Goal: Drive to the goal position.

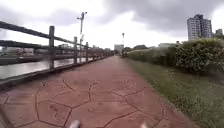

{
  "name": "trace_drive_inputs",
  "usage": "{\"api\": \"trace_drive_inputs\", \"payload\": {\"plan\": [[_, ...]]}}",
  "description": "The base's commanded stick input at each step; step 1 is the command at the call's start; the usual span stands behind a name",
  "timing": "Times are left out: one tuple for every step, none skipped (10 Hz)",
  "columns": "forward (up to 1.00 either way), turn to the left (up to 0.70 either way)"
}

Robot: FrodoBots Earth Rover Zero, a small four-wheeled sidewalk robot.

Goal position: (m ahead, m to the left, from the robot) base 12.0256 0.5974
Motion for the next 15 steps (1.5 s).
{"api": "trace_drive_inputs", "payload": {"plan": [[0.7, 0.0], [0.7, 0.0], [0.7, 0.0], [0.7, 0.0], [0.7, 0.0], [0.7, 0.0], [0.7, 0.0], [0.7, 0.0], [0.7, 0.0], [0.7, 0.0], [0.7, 0.0], [0.7, 0.0], [0.7, 0.0], [0.7, 0.0], [0.7, 0.0]]}}
